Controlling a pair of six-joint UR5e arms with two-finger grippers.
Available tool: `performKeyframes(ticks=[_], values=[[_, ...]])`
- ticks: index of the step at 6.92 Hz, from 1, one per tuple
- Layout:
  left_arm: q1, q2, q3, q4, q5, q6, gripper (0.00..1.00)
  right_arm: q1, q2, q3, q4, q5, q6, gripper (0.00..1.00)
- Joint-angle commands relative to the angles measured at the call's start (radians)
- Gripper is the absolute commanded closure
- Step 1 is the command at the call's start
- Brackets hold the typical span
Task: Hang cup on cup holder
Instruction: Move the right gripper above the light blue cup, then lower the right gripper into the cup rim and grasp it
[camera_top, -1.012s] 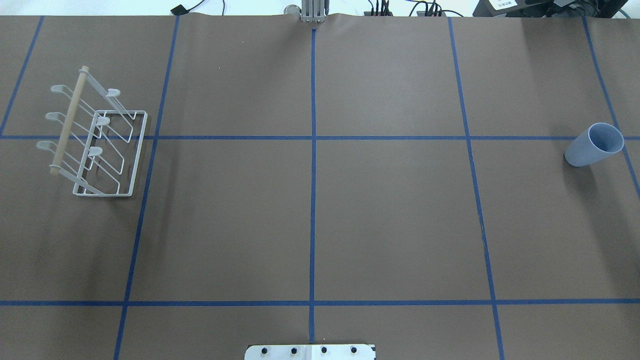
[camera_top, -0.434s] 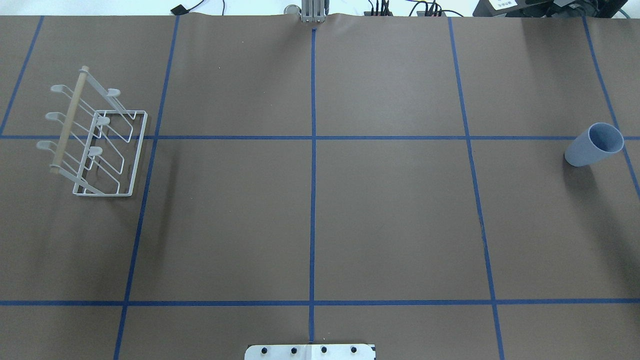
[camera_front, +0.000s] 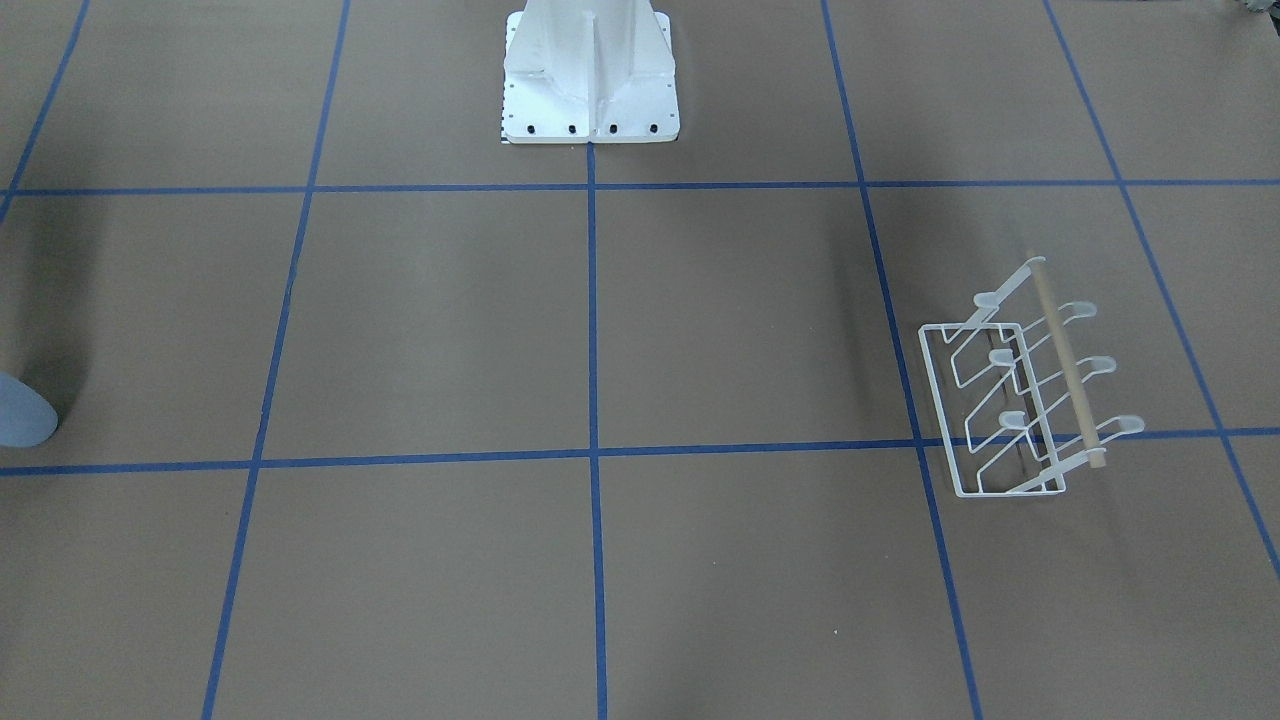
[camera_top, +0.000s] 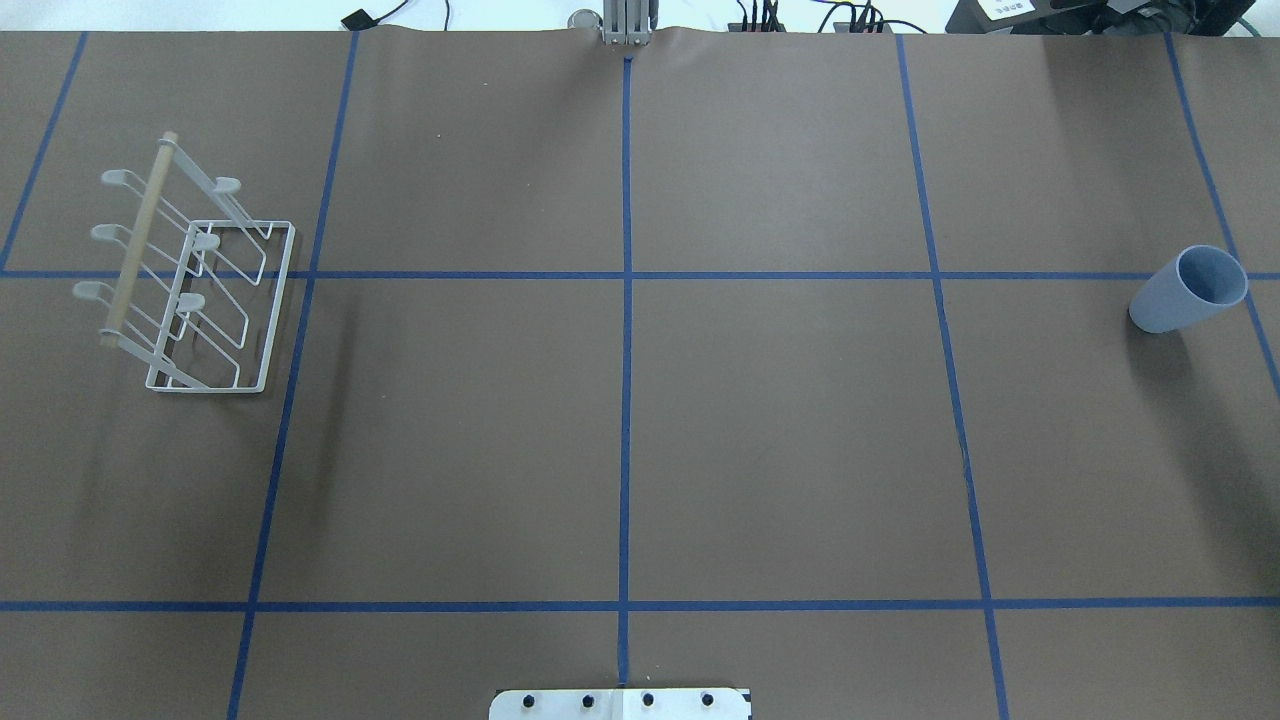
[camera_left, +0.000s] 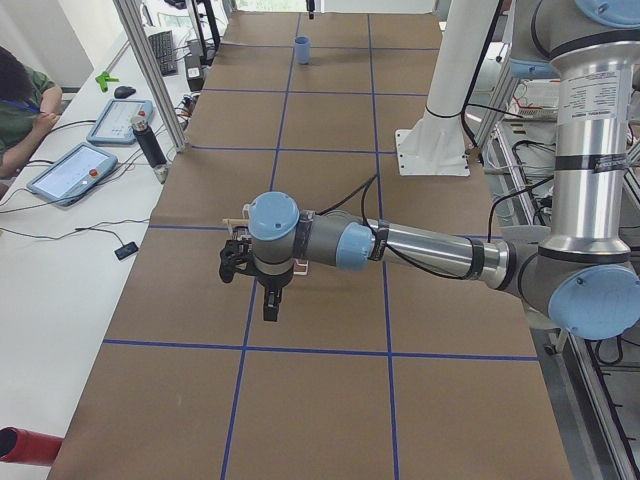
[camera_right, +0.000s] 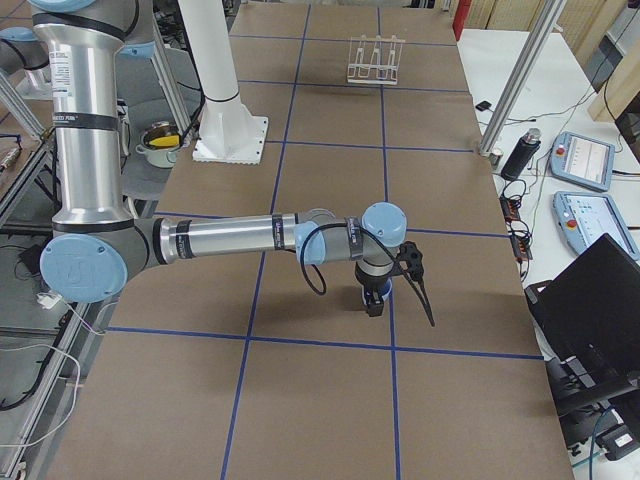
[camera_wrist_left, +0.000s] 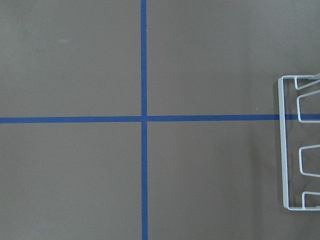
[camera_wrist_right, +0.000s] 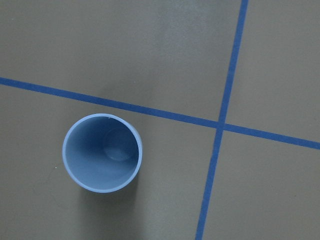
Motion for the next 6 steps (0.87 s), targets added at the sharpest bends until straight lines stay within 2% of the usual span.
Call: performKeyframes(ticks=[1, 2, 5, 6], values=[[0.0, -0.003, -0.001, 0.001, -0.001, 0.0, 0.01, -0.019, 0.025, -0.018, 0.004, 0.021, 0.0, 0.0], [0.0, -0.004, -0.003, 0.001, -0.001, 0.0, 0.01, -0.027, 0.049, -0.035, 0.003, 0.021, 0.002, 0.0], [0.003, -0.006, -0.001, 0.001, -0.001, 0.0, 0.01, -0.056, 0.143, -0.172, 0.004, 0.023, 0.002, 0.0], [0.005, -0.006, -0.003, 0.001, -0.001, 0.0, 0.01, -0.077, 0.146, -0.187, 0.004, 0.021, 0.002, 0.0]])
